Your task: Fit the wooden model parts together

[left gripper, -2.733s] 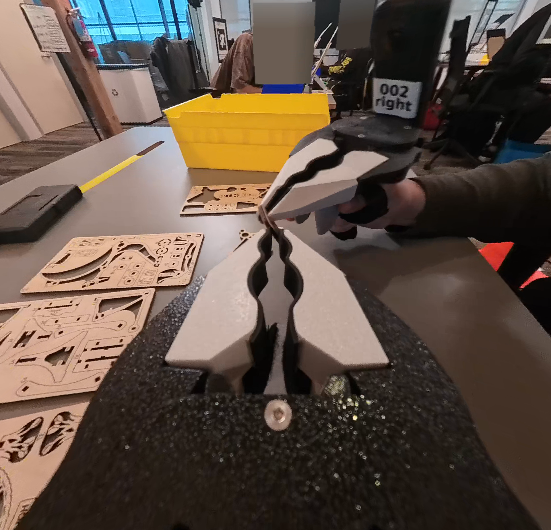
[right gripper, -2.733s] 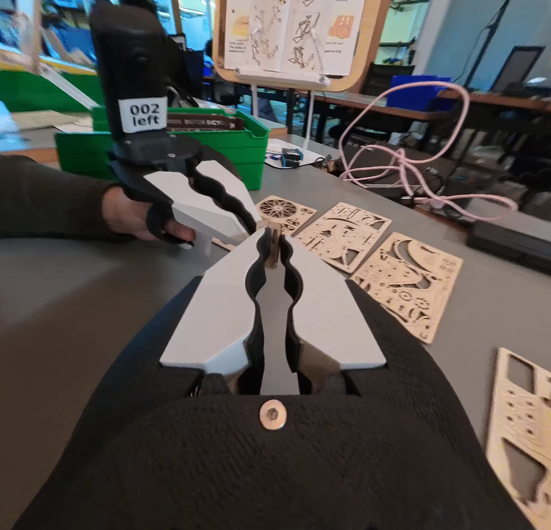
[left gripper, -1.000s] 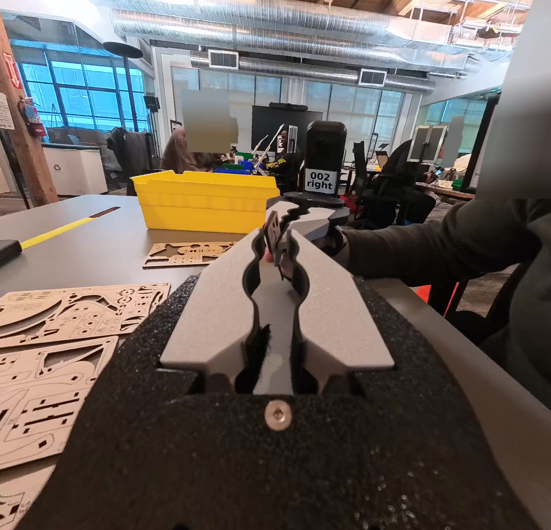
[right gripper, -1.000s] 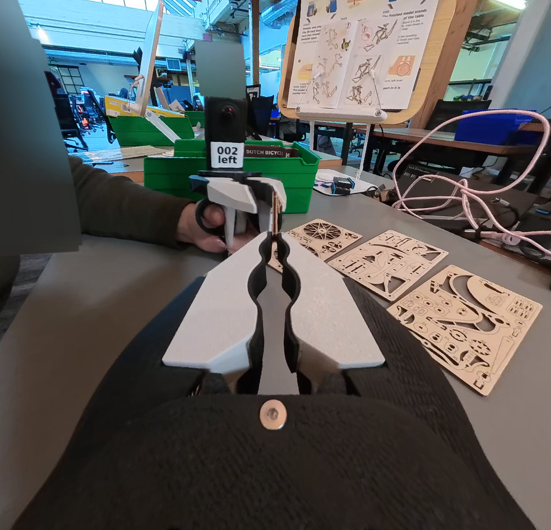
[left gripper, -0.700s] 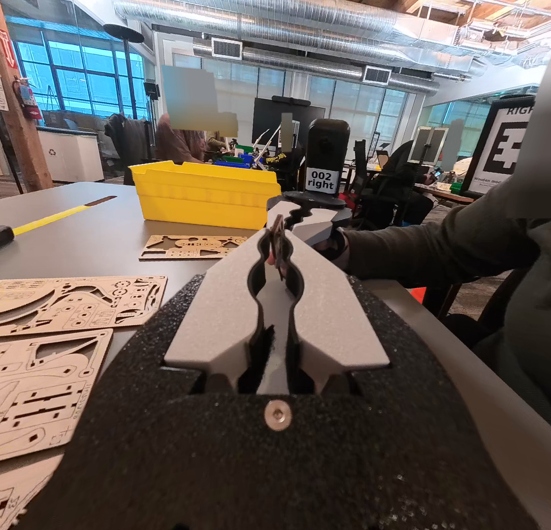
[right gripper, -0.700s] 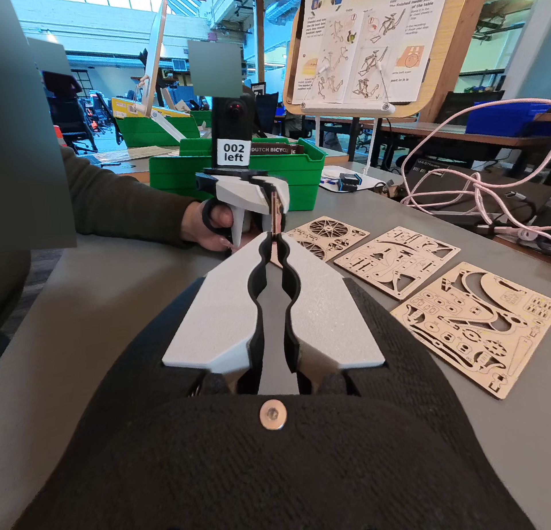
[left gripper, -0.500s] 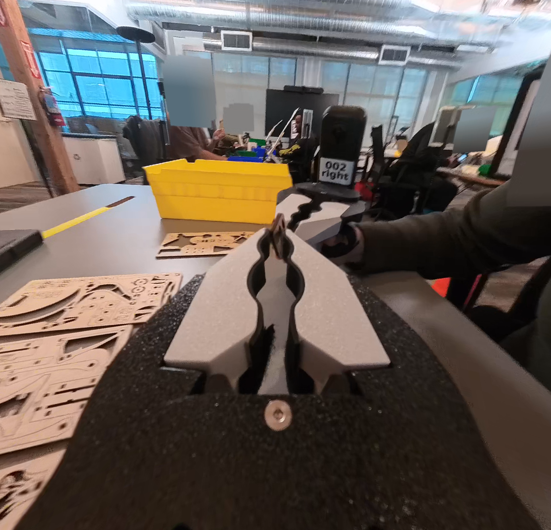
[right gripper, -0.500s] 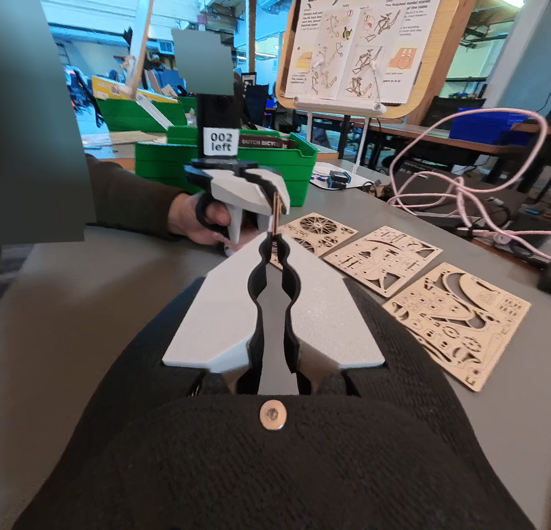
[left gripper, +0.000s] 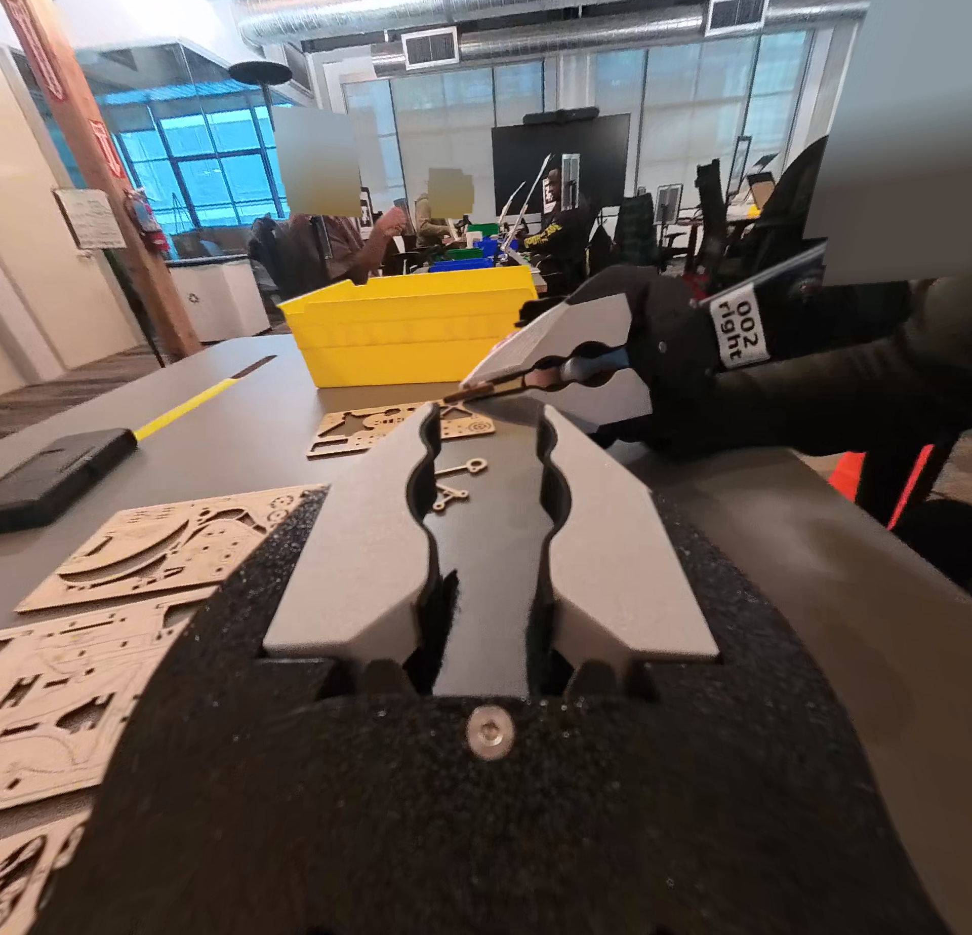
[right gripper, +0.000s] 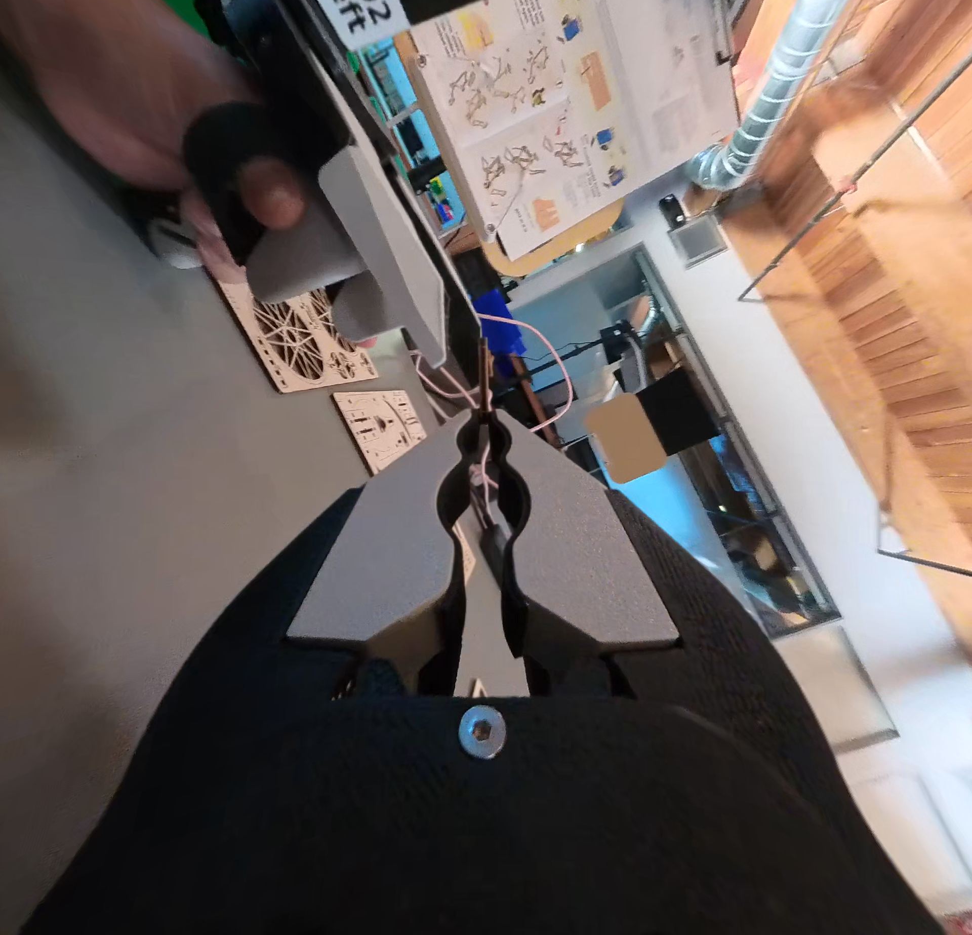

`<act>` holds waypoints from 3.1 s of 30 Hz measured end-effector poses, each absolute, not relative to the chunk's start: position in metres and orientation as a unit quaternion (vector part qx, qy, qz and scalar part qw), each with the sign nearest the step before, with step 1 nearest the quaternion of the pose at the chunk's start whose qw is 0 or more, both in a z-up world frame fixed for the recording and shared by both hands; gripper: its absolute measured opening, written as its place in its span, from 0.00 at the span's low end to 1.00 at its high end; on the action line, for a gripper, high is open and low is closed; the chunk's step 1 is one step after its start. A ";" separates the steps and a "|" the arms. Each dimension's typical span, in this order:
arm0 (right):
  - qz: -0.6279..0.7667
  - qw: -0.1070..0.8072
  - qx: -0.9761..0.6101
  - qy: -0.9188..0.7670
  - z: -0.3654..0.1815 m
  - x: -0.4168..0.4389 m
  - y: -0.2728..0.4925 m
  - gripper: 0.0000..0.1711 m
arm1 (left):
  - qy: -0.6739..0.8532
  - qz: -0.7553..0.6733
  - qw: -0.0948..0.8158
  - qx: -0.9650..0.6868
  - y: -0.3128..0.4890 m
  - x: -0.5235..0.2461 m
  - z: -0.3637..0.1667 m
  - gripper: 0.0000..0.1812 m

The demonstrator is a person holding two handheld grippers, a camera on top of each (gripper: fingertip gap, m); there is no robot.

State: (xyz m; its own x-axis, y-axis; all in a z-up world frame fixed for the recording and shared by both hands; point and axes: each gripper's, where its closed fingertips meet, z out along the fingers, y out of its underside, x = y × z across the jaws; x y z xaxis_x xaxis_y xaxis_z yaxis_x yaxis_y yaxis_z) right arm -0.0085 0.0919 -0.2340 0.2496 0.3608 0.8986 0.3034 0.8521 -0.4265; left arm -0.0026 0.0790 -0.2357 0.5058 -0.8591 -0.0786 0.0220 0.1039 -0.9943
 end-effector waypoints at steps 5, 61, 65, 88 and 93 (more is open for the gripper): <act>0.004 0.758 -0.243 -0.605 -0.229 -0.011 0.083 0.00 | 0.339 -0.370 0.644 -0.577 0.078 -0.001 -0.232 0.19; 0.112 0.599 -0.298 -0.735 -0.284 -0.013 0.067 0.00 | 0.594 0.073 0.605 -0.525 0.088 0.004 -0.296 0.10; 0.106 0.591 -0.288 -0.746 -0.287 -0.012 0.065 0.00 | 0.607 0.077 0.597 -0.519 0.086 0.006 -0.299 0.10; 0.152 0.564 -0.292 -0.757 -0.291 -0.010 0.056 0.02 | 0.616 0.035 0.586 -0.525 0.079 0.011 -0.304 0.10; 0.153 0.568 -0.286 -0.757 -0.290 -0.009 0.056 0.00 | 0.616 0.026 0.585 -0.527 0.077 0.012 -0.303 0.10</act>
